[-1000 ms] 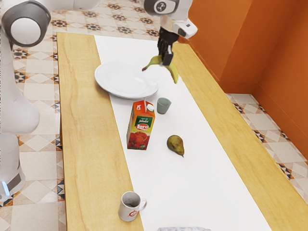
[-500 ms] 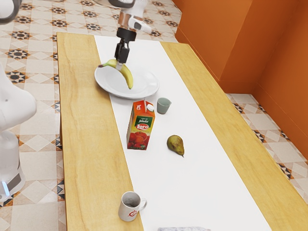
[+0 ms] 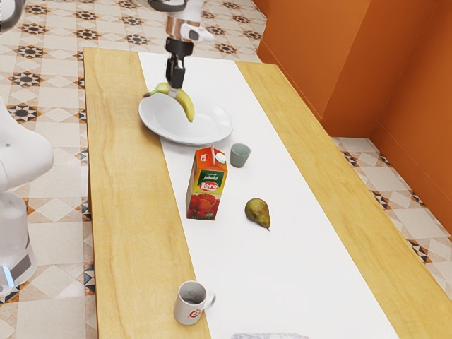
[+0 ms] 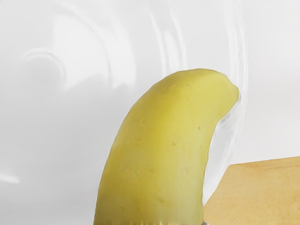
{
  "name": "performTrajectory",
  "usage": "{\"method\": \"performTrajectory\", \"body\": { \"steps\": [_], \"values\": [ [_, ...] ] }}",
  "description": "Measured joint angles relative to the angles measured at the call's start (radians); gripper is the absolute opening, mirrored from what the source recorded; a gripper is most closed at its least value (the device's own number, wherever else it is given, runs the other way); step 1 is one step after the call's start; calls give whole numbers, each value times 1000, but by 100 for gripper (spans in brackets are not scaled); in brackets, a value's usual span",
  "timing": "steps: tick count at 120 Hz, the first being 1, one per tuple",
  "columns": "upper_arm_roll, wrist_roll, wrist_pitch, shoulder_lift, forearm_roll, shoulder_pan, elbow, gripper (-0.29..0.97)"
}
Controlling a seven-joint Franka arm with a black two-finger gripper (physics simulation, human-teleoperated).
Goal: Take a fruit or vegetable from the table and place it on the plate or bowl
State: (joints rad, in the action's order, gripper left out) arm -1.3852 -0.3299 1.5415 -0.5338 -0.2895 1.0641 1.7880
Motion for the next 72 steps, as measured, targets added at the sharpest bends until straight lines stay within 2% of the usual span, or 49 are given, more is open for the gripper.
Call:
{"method": "performTrajectory", "body": {
  "steps": [17,34,48,62,68,72],
  "values": [
    [-59,10,46,-59,-66,97,-21,16],
    [-88,28,84,-75,-127,123,-31,17],
    [-102,40,105,-71,-146,129,-22,42],
    [-102,50,111,-60,-153,135,-14,56],
    [-60,54,102,13,-146,134,-11,58],
    [36,58,79,141,-138,131,-42,60]
  ]
}}
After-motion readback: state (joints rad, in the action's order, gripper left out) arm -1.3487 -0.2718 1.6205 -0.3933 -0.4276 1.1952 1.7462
